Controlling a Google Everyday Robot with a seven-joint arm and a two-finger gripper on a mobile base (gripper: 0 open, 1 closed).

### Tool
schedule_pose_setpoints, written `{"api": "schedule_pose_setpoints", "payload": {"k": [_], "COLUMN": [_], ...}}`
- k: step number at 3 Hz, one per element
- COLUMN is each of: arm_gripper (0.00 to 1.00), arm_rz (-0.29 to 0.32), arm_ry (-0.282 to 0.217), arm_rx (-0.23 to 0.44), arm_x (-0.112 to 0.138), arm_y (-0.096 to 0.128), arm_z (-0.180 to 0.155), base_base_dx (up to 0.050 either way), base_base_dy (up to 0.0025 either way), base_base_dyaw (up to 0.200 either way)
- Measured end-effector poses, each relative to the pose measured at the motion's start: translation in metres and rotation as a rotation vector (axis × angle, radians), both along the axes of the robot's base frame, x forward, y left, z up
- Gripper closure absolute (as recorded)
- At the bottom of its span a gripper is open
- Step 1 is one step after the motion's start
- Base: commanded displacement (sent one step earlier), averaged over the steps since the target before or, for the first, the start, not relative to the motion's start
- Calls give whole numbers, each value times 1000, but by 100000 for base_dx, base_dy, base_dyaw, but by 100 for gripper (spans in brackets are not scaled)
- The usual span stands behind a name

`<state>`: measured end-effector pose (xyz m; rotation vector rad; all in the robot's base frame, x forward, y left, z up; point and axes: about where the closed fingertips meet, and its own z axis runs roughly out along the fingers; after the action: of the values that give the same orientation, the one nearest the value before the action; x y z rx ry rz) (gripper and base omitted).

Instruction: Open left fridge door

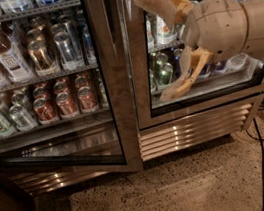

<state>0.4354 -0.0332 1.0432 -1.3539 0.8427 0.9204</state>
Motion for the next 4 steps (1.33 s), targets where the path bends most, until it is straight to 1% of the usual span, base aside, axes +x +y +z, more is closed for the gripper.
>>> {"api": "schedule_pose_setpoints", "payload": {"k": [1, 2, 3, 4], "arm_gripper": [0, 0, 0, 0], "arm_rz": [-102, -102, -102, -89], "arm_ry": [-8, -8, -9, 9], "arm_rx": [46, 46, 46, 30], "arm_x": [0, 0, 0, 2], "arm_y": [-46, -46, -45, -38], "arm_z": [3, 3, 3, -4], "base_base_dx": [0, -5000, 0, 0], "base_base_dy": [0, -1, 0, 0], "base_base_dyaw": [0, 7, 0, 0]}}
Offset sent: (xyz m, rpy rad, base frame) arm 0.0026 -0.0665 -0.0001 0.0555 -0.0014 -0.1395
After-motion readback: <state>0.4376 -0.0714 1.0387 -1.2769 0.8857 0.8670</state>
